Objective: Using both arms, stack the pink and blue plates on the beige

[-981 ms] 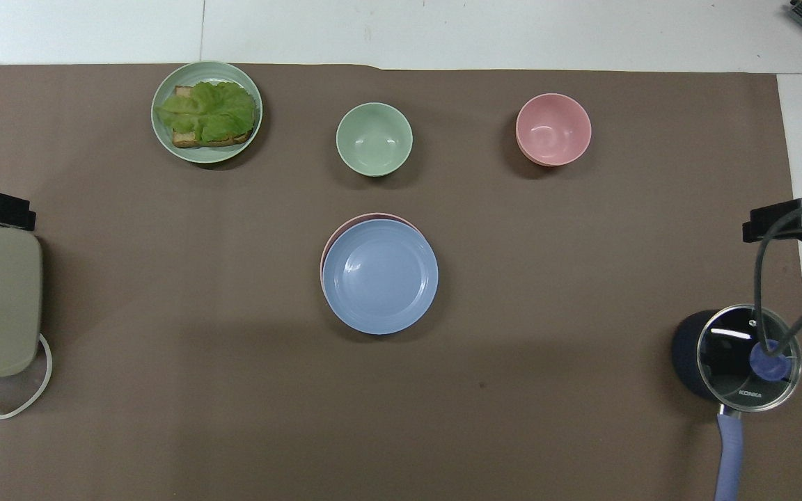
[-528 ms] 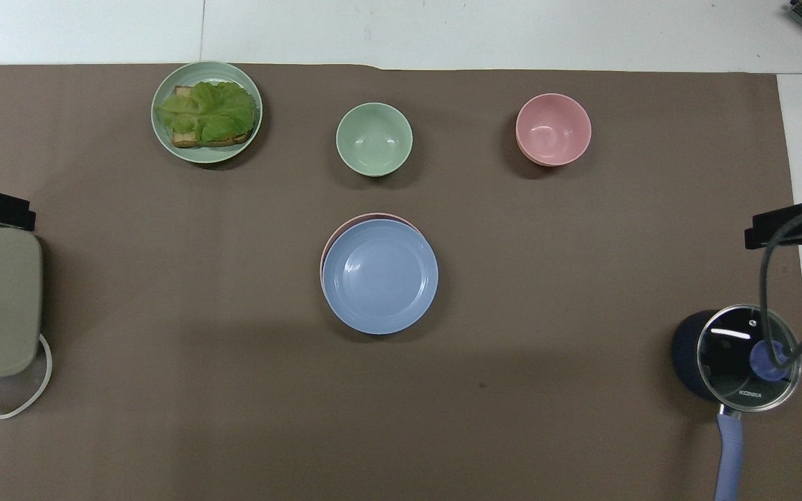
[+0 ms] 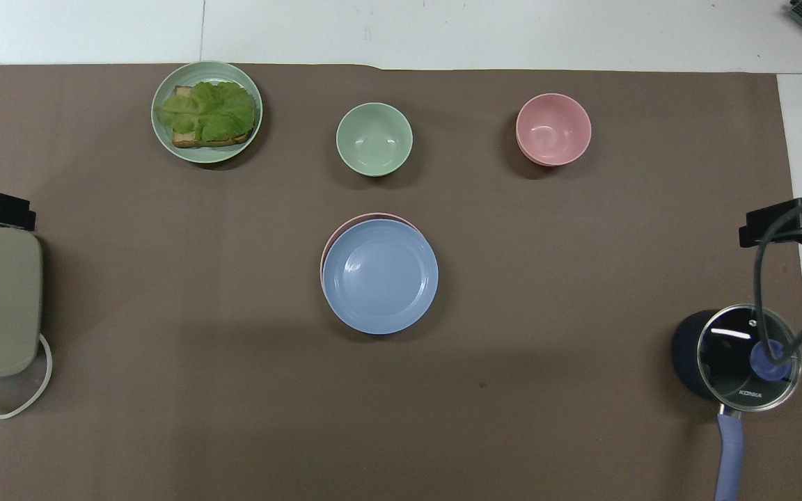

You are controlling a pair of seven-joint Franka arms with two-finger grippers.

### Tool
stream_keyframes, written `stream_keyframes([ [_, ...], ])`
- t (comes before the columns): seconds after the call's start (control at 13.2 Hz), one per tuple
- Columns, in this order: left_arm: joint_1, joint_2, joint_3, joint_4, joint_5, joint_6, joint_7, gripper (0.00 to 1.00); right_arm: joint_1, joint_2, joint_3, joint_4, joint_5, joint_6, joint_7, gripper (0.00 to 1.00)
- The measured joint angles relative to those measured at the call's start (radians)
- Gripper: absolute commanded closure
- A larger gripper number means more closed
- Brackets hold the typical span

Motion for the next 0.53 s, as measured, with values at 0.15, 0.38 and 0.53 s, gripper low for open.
stream_keyframes([
  [0.15,0.0,0.0,0.0,0.0,0.0,0.0,0.0,0.0,0.016,0.0,-0.01,0.003,0.0,-0.004,0.013,0.0],
  [0.38,0.0,0.0,0.0,0.0,0.0,0.0,0.0,0.0,0.028,0.0,-0.017,0.005,0.0,-0.004,0.017,0.0],
  [0.53,0.0,0.0,0.0,0.0,0.0,0.0,0.0,0.0,0.028,0.0,-0.022,0.006,0.0,-0.005,0.017,0.0],
])
